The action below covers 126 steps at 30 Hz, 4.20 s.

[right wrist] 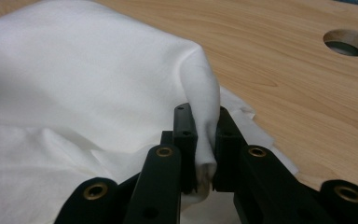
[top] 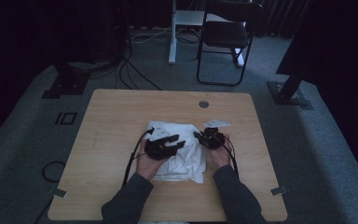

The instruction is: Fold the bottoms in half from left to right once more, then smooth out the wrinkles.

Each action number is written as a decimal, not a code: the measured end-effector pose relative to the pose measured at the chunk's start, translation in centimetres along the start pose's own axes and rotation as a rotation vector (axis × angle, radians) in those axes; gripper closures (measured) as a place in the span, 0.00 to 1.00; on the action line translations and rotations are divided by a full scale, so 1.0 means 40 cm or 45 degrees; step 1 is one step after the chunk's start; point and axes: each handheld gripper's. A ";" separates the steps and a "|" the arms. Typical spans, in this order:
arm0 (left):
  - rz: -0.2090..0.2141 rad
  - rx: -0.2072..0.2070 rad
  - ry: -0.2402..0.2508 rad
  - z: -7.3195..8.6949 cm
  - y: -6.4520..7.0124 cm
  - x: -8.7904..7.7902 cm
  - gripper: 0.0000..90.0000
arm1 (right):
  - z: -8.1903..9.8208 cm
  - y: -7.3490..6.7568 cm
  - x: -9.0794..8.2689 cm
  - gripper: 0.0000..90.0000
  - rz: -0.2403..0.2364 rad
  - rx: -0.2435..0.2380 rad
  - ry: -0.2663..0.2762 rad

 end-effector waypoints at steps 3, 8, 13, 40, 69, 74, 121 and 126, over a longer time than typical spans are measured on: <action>-0.130 -0.021 -0.011 0.002 -0.056 -0.031 0.69 | 0.000 0.004 0.005 0.92 -0.002 0.003 -0.007; -0.186 -0.137 -0.098 0.057 -0.144 -0.025 0.71 | -0.002 0.007 0.010 0.91 -0.004 0.006 -0.012; -0.150 -0.157 -0.165 0.110 -0.155 -0.001 0.71 | -0.003 0.008 0.014 0.91 -0.004 0.004 -0.017; -0.228 -0.099 -0.276 0.159 -0.121 0.082 0.70 | -0.017 0.029 0.004 0.66 0.039 0.039 -0.020; -0.415 -0.104 -0.315 0.130 -0.100 0.137 0.71 | -0.009 -0.134 -0.077 0.96 -0.118 -0.228 -0.059; -0.416 -0.110 -0.306 0.128 -0.105 0.139 0.71 | 0.040 -0.111 -0.147 0.97 -0.118 -0.208 0.005; -0.382 -0.089 -0.265 0.125 -0.116 0.145 0.67 | 0.085 -0.049 -0.007 0.46 -0.145 -0.073 -0.145; -0.384 -0.089 -0.259 0.121 -0.119 0.150 0.66 | 0.086 -0.047 0.008 0.46 -0.129 -0.086 -0.163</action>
Point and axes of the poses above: each handheld gripper's, and its own axes: x roughly forward along the jaws, z roughly out of its underside, y roughly to its right, and after that the axes turned 7 degrees about -y, right-handed
